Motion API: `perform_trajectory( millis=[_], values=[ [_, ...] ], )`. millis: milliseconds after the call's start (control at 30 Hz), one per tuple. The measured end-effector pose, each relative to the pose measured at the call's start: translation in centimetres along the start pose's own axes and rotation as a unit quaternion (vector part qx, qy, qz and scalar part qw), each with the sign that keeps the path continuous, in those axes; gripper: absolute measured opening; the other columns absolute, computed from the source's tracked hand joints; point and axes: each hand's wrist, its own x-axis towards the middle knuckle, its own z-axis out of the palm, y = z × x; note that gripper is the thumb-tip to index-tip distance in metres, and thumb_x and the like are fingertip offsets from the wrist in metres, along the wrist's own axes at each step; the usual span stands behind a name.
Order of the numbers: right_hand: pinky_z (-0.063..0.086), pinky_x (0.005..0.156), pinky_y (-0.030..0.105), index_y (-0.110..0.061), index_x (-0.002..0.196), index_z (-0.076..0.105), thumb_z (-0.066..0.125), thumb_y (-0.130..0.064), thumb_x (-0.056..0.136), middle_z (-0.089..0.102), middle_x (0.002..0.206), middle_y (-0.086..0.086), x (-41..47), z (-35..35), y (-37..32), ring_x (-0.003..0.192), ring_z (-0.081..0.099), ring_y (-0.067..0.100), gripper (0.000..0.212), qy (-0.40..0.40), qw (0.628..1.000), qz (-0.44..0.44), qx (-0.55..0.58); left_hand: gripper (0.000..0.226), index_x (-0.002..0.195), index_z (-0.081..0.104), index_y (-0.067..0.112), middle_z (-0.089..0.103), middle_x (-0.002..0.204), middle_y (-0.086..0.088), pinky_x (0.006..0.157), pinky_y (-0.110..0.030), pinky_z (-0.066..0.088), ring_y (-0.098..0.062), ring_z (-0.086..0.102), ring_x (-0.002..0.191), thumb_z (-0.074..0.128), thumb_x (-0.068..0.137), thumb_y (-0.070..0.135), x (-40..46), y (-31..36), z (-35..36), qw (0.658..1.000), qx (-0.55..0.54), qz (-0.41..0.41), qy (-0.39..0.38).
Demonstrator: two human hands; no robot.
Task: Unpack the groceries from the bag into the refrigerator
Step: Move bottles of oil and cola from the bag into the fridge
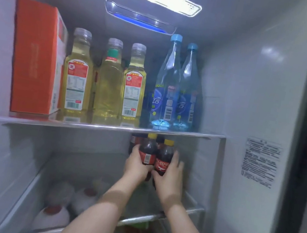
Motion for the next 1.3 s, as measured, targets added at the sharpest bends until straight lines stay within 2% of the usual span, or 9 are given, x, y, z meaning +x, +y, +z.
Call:
perform_trajectory(
  millis=[67,267,333,400,500,700,933,1067,1300],
  values=[
    [0.047,0.094,0.039,-0.028,0.148,0.016,0.077,-0.014,0.071,0.042,0.121,0.007,0.9,0.5,0.5,0.114,0.051,0.029,0.099,0.001,1.0,0.013,0.005,0.072,0.131,0.039,0.027,0.065,0.105,-0.007,0.067,-0.041,0.057,-0.032,0.066,0.086,0.071,0.068,0.01,1.7,-0.5,0.8,1.0,0.012,-0.002,-0.006],
    [0.05,0.086,0.039,-0.031,0.147,0.009,0.076,-0.022,0.073,0.043,0.128,0.008,3.0,1.6,1.1,0.114,0.053,0.028,0.1,0.001,0.997,0.059,-0.04,0.069,0.13,0.041,0.024,0.064,0.097,-0.004,0.038,-0.022,0.044,-0.019,0.064,0.066,0.071,0.07,0.005,5.5,-1.6,2.7,1.0,-0.002,-0.013,-0.026],
    [0.05,0.085,0.039,-0.033,0.147,0.003,0.076,-0.027,0.073,0.042,0.13,0.007,3.4,1.5,1.1,0.115,0.053,0.029,0.104,-0.011,0.994,0.088,-0.061,0.073,0.128,0.045,0.026,0.067,0.1,-0.005,0.049,-0.029,0.054,-0.021,0.067,0.077,0.075,0.063,0.009,6.8,-2.2,3.5,0.999,-0.011,-0.006,-0.036],
    [0.049,0.089,0.038,-0.031,0.149,-0.004,0.075,-0.026,0.073,0.039,0.135,0.008,3.3,1.4,1.2,0.12,0.051,0.028,0.109,-0.031,0.991,0.107,-0.068,0.078,0.13,0.044,0.027,0.066,0.108,-0.002,0.074,-0.037,0.057,-0.021,0.064,0.096,0.079,0.062,0.012,7.4,-2.5,4.1,0.999,-0.017,0.002,-0.04],
    [0.044,0.096,0.036,-0.025,0.15,-0.002,0.075,-0.021,0.074,0.036,0.138,0.009,2.7,0.8,1.4,0.126,0.045,0.028,0.108,-0.033,0.993,0.099,-0.061,0.073,0.132,0.041,0.02,0.062,0.115,0.0,0.073,-0.021,0.045,-0.017,0.058,0.104,0.078,0.07,0.008,6.9,-2.1,4.3,0.998,-0.023,0.014,-0.054],
    [0.037,0.104,0.036,-0.021,0.15,0.008,0.074,-0.027,0.078,0.031,0.141,0.011,-0.3,-2.7,-0.2,0.129,0.04,0.029,0.098,-0.05,0.994,0.064,-0.079,0.076,0.138,0.038,0.013,0.058,0.128,-0.009,0.093,-0.032,0.045,-0.028,0.056,0.116,0.076,0.072,0.004,3.9,-1.0,2.4,0.999,0.02,-0.013,-0.021],
    [0.038,0.1,0.037,-0.02,0.151,0.004,0.072,-0.03,0.081,0.031,0.144,0.012,-10.4,-9.1,-5.3,0.13,0.037,0.028,0.098,-0.045,0.99,0.013,-0.13,0.083,0.149,0.023,0.013,0.036,0.15,-0.008,0.109,-0.032,0.03,-0.025,0.038,0.135,0.071,0.083,0.024,-8.6,2.6,-3.2,0.998,0.054,-0.001,-0.022],
    [0.04,0.096,0.032,-0.02,0.152,0.006,0.071,-0.03,0.083,0.032,0.144,0.012,-18.8,-12.9,-7.8,0.127,0.042,0.025,0.095,-0.036,0.99,-0.025,-0.133,0.083,0.15,0.02,0.011,0.028,0.154,-0.008,0.111,-0.032,0.026,-0.022,0.029,0.14,0.069,0.086,0.029,-18.9,3.6,-6.9,0.994,0.086,0.056,-0.04],
    [0.032,0.105,0.03,-0.021,0.152,0.009,0.075,-0.04,0.078,0.03,0.148,0.014,-33.8,-18.3,-11.1,0.136,0.032,0.025,0.1,-0.05,0.992,-0.068,-0.09,0.074,0.146,0.031,0.011,0.042,0.147,-0.005,0.111,-0.03,0.031,-0.019,0.038,0.135,0.069,0.085,0.03,-36.3,1.8,-15.2,0.983,0.115,0.118,-0.087]
  ],
)
